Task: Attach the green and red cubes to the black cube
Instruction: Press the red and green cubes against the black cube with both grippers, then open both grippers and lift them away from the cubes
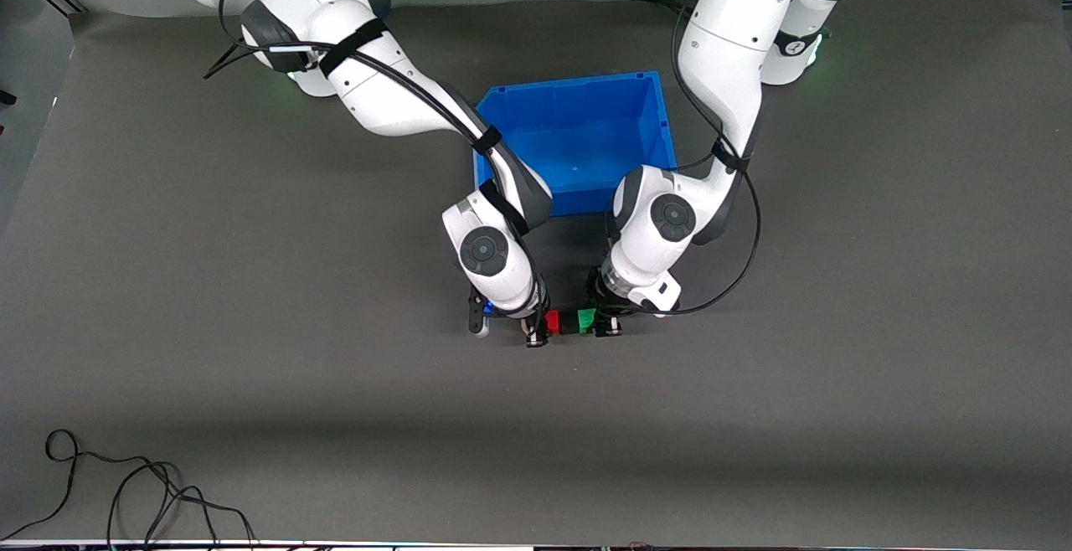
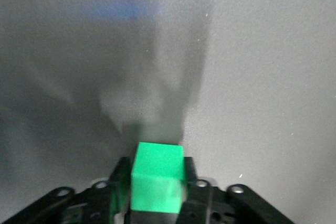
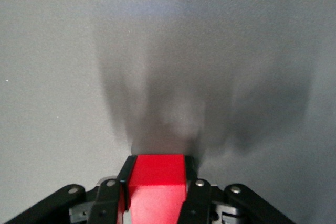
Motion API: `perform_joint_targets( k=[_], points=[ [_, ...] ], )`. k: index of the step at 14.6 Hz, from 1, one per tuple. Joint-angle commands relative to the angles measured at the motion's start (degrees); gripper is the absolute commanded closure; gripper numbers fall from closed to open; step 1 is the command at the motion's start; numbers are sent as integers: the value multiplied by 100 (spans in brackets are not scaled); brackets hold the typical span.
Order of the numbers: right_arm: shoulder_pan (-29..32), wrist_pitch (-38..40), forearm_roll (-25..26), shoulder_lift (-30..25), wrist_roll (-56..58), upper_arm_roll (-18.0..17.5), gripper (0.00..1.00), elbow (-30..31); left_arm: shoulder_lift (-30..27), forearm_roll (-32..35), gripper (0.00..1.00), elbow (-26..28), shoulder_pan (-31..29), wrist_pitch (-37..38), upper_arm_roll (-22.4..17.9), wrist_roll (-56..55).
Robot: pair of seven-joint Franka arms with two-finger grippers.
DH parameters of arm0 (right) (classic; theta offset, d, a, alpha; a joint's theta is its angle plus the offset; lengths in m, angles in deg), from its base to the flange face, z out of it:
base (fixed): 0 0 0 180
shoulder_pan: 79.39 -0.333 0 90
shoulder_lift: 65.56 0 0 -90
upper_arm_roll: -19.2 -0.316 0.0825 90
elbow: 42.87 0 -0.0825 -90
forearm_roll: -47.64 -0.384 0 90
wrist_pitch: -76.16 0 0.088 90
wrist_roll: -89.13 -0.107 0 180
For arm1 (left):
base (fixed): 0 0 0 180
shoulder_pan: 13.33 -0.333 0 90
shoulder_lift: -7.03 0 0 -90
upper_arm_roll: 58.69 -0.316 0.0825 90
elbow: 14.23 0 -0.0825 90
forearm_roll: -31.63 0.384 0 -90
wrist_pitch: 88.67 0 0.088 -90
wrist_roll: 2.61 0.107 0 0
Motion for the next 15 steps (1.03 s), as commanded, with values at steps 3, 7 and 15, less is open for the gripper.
perform_joint_targets(
  k=[3,7,15],
  points=[
    [-13,-254,94,120,-59,52,10,-216,83,300,0,-149,80,123,-298,-193],
    [22,-237,94,24,-42,69,10,-286,-154,380,0,-97,54,939,-860,296],
    [803,2035,24,-1389,1317,87,10,-383,-1481,414,0,685,-930,2723,-1423,4056]
  ],
)
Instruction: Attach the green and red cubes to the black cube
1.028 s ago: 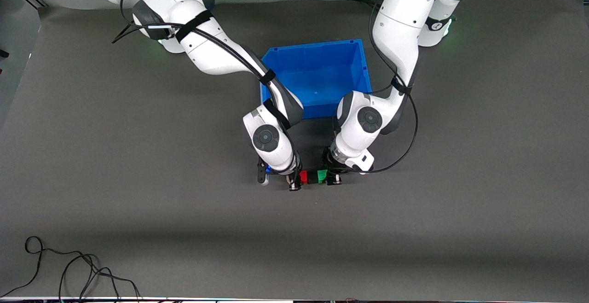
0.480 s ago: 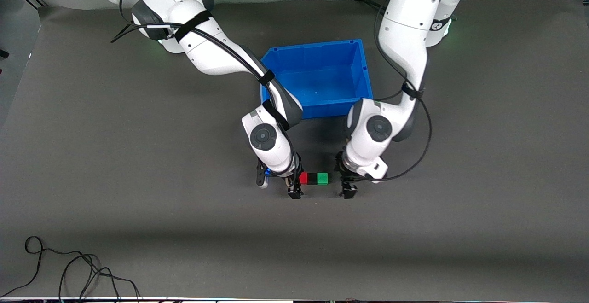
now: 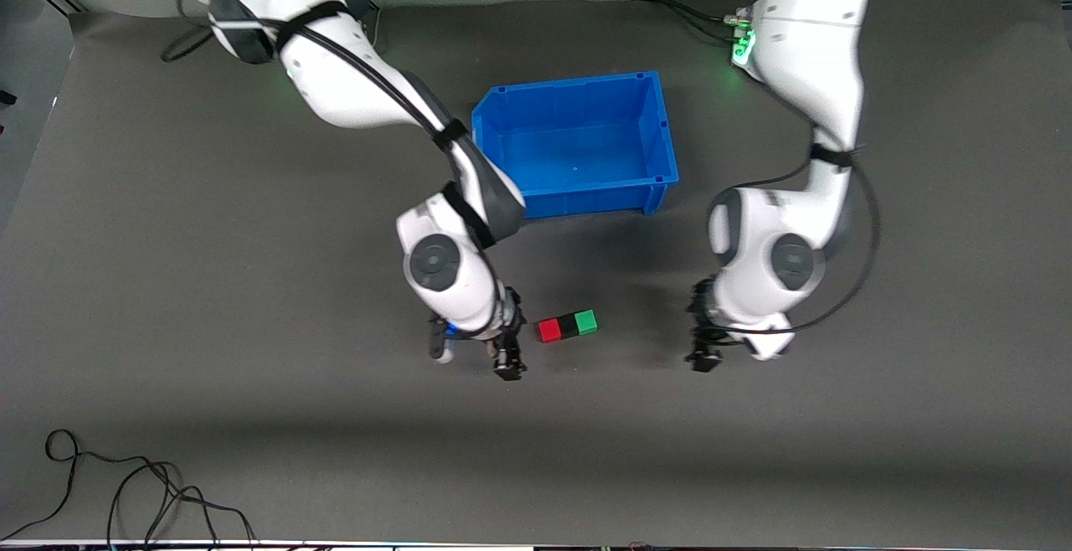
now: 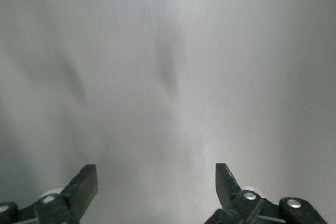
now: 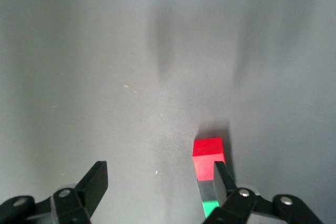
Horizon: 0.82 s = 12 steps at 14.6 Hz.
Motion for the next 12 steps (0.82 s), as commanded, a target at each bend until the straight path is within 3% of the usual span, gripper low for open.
perform_joint_targets(
  k=[1,3,8,12],
  points=[
    [350,1195,9,-854,832,-47,10,167,-719,286,0,493,-247,587,-284,1377],
    [570,1934,1,-1328,1482,-39,10,210,-1009,638,0,484,-256,1140,-680,2343],
    [1404,3894,0,-2515,3572,-21,10,342,-1782,770,0,353,-299,2475,-1611,4909],
    [2186,4889,79,-3157,5646,-12,10,439,-2082,1175,0,-401,-492,3838,-1815,6212]
  ],
)
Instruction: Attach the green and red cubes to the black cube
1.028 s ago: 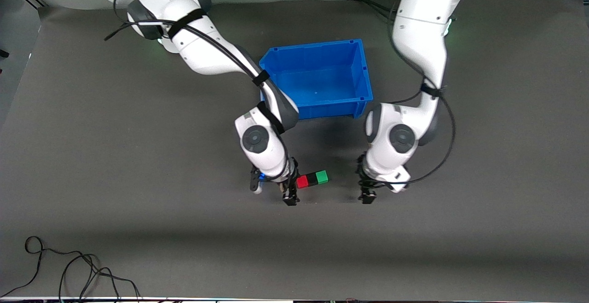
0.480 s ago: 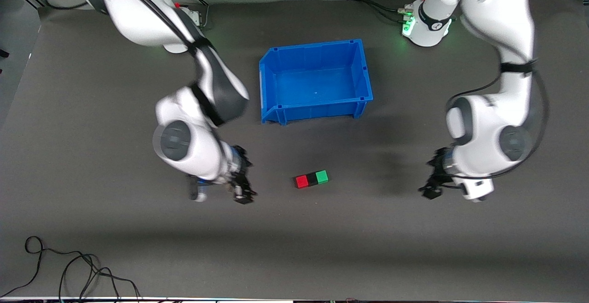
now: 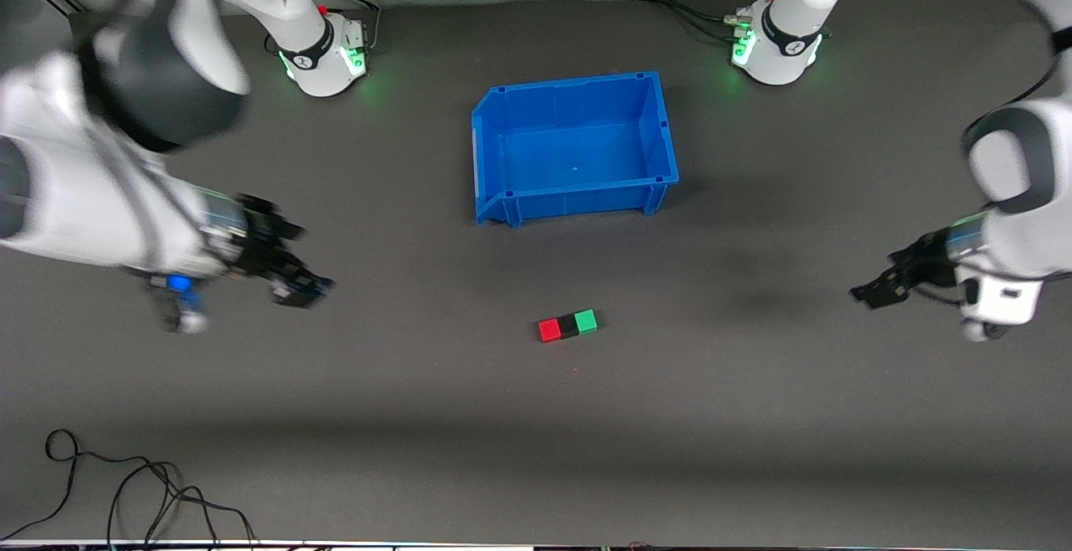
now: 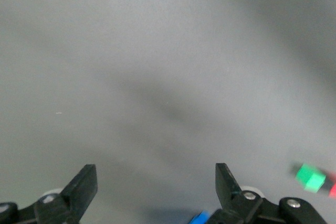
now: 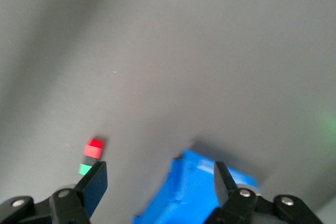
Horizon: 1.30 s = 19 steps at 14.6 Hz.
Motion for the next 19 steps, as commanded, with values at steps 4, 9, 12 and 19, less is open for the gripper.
perform_joint_targets(
  k=[4,9,12,19],
  points=[
    [587,483,577,-1028,3424,381,10,906,-303,738,0,-964,-98,1118,-19,1909],
    [587,204,1388,-1195,5475,653,10,1169,-989,1073,0,-991,-63,1163,25,2017],
    [586,-1068,1371,-2116,6013,734,10,2624,-1104,1180,0,-938,-36,1155,113,1974],
    [595,-1441,1406,-2444,6023,848,9,3131,-1288,1557,0,-841,-691,1058,1233,1745]
  ],
)
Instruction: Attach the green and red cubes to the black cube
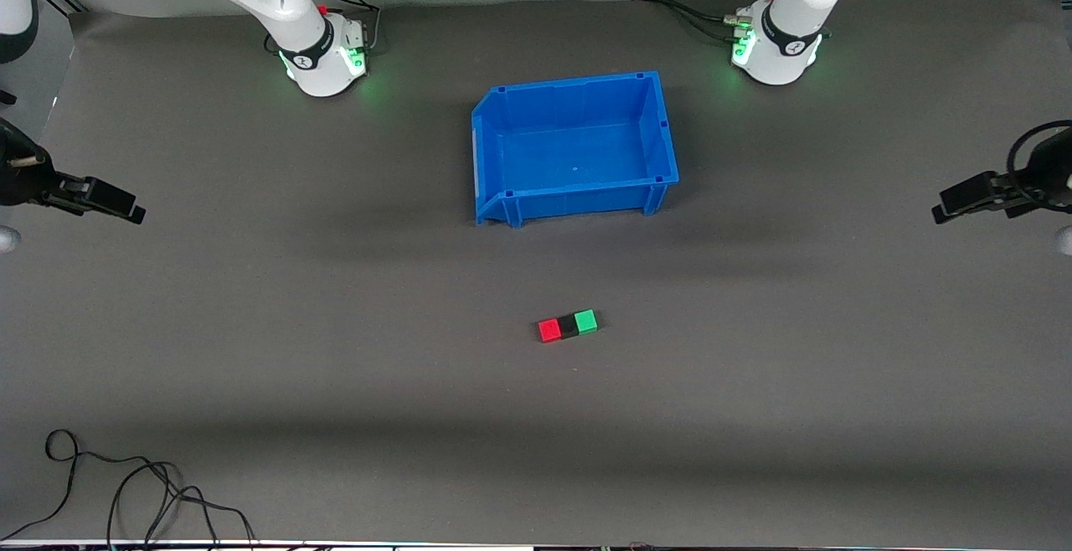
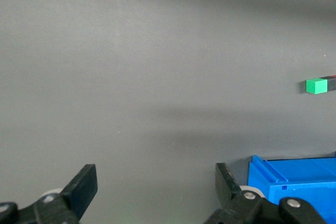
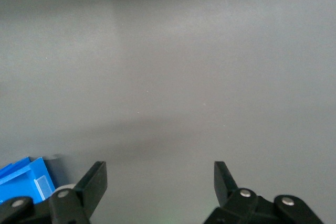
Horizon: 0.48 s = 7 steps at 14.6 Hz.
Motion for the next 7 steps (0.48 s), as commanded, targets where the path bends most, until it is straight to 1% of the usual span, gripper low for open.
perform_joint_targets(
  k=[1,2,3,4,5,7],
  points=[
    [-83,-166,144,-122,115,77,8,162,-344,276,0,164,-1104,-59,1337,-146],
    [-92,-149,144,-122,115,77,8,162,-423,320,0,234,-1737,-68,1997,-146],
    [-100,-149,144,-113,107,77,8,162,-511,382,0,347,-2152,-120,2499,-146],
    [-109,-149,144,-113,107,77,8,162,-642,461,0,496,-2391,-182,2774,-164],
    [-109,-149,144,-113,107,77,8,162,-739,461,0,628,-2472,-226,2881,-172],
    [-92,-140,144,-113,115,86,7,162,-915,470,0,875,-2464,-323,2900,-181]
  ],
)
